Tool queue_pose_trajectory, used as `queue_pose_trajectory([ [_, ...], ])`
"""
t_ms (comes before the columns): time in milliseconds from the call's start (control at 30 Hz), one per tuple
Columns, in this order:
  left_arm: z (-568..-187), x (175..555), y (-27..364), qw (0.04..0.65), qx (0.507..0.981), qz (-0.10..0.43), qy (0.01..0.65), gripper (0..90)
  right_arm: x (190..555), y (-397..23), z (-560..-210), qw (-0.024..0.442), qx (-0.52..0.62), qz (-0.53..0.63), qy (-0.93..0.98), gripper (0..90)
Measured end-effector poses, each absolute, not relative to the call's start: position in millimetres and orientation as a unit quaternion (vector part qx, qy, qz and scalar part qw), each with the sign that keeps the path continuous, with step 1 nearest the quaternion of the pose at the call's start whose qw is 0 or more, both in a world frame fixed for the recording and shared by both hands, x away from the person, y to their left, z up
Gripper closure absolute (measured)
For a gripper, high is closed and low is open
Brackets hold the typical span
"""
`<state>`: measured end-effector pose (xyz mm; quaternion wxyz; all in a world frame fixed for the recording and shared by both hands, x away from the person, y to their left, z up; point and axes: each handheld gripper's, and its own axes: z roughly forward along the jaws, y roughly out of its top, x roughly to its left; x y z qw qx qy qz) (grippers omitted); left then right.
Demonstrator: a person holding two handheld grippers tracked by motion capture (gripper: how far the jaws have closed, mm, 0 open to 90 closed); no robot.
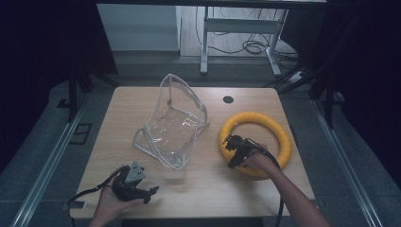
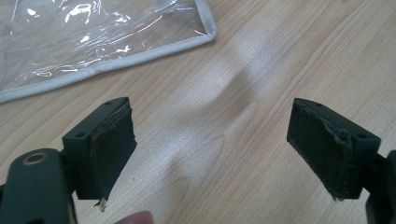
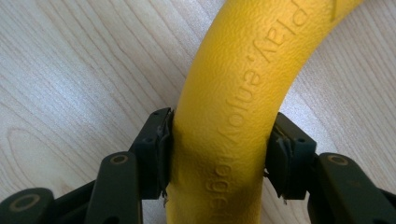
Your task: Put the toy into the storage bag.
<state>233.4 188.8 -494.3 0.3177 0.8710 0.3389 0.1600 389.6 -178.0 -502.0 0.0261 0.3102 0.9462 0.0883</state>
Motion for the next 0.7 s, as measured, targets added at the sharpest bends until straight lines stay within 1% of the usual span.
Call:
queue_pose_trajectory([
  [133,-494,233,190,0.319,0.87,0.161,0.339,15.1,390,-178,-502,0.022,0.312,0.09,0.946,48.5],
  [267,-493,233,190,0.319,0.869,0.163,0.34,15.1,388,-178,-499,0.031,0.308,0.081,0.947,49.1],
  [500,-493,233,190,0.321,0.869,0.163,0.34,15.1,387,-188,-482,0.026,0.318,0.108,0.942,49.7],
  [567,-493,233,190,0.322,0.868,0.163,0.34,15.1,386,-191,-474,0.032,0.325,0.119,0.938,49.8],
  [700,-493,234,190,0.321,0.868,0.164,0.34,15.1,386,-194,-470,0.036,0.325,0.126,0.937,49.9],
])
